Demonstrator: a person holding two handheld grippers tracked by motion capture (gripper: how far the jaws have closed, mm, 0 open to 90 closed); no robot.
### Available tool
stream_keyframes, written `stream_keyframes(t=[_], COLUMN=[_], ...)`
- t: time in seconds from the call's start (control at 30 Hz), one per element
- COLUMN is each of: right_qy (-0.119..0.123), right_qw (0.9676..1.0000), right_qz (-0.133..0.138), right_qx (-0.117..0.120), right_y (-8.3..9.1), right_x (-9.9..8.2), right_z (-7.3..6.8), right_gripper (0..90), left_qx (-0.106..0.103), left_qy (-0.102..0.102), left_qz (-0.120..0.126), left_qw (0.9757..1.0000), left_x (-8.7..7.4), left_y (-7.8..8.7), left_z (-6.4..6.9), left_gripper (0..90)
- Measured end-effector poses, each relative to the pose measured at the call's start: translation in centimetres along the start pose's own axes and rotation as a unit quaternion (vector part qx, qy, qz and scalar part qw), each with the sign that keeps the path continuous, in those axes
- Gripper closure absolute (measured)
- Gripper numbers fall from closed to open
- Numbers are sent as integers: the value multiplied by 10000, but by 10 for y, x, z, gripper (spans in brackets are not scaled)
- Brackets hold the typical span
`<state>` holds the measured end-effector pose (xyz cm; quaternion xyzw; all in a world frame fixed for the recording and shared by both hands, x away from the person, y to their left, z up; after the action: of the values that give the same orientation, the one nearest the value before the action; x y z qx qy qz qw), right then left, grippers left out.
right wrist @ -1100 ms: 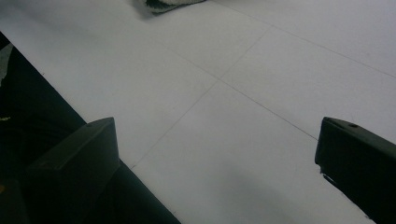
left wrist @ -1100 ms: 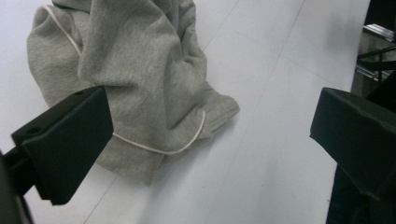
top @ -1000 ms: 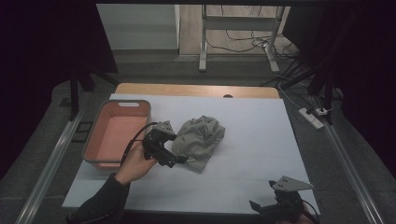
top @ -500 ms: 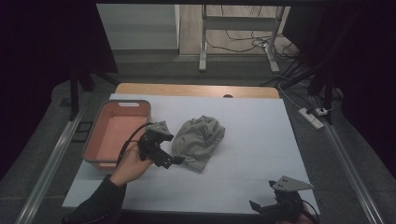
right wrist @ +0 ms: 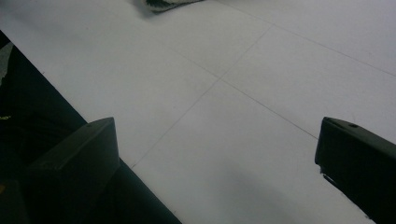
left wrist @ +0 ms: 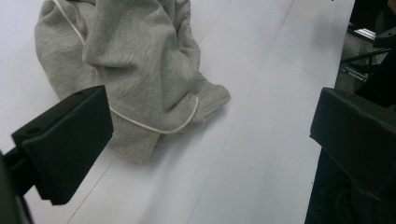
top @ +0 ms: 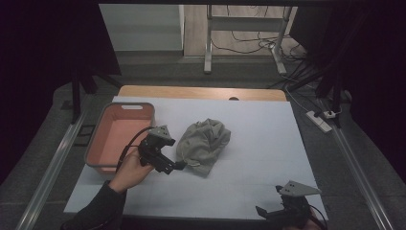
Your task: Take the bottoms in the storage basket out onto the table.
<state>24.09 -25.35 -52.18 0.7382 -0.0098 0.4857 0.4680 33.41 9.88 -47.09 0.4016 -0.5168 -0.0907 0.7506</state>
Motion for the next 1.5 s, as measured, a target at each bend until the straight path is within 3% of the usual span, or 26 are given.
stream_keyframes(t=[1.5], right_qy=[-9], right_qw=[10000], right_qz=[-23], right_qx=[9], right_y=[0], right_x=[0], right_z=[0], right_gripper=[0], left_qx=[56], left_qy=[274], left_qz=[68], left_qw=[9996], left_x=[-37], left_y=[27], left_z=[-2], left_gripper=[0])
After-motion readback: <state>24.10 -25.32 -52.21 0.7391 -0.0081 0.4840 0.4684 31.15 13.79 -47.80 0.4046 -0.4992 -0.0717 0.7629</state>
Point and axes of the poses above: each handheld gripper's, and its own axes: y roughly backward along the jaws, x roughly out of its top, z roughly to its right, the point moved 6 cm from there along -y, roughly forward along the jaws, and after that the axes turned 3 degrees about x, right-handed, at the moved point
